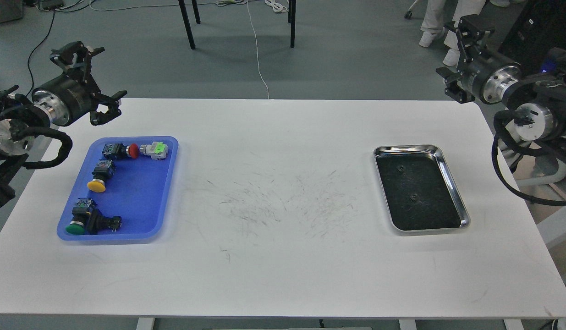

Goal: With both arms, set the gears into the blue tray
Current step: 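Lower the right gripper into the steel tray toward the small black part, then close the right gripper on the small black part in the steel tray, then lift the black part and carry it toward the table center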

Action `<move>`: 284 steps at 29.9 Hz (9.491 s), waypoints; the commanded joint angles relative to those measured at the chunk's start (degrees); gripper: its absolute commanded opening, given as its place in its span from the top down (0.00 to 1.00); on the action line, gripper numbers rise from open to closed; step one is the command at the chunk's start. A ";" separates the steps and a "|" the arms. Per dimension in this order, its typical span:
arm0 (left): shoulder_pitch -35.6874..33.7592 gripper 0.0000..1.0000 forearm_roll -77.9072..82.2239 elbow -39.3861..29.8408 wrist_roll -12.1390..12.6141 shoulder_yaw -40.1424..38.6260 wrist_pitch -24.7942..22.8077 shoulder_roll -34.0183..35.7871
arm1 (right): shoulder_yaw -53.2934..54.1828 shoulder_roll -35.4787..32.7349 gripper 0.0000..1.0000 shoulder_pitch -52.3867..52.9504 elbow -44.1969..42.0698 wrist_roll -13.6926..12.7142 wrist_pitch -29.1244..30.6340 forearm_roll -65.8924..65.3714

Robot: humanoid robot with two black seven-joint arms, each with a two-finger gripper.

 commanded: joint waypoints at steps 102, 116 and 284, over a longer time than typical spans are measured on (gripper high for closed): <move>2.90 0.01 -0.79 -0.26 -0.46 -0.50 -1.05 0.79 | -32.05 18.74 0.72 -5.25 -20.17 10.01 2.83 -69.98; 3.16 0.01 -0.79 -0.26 -0.54 -0.51 -0.96 0.79 | -32.05 19.54 0.99 -5.43 -20.08 11.15 2.83 -69.98; 8.17 0.01 -0.88 -21.53 -0.37 -0.86 -1.84 26.01 | -21.41 37.91 0.99 -9.64 -6.98 15.33 -26.43 -89.06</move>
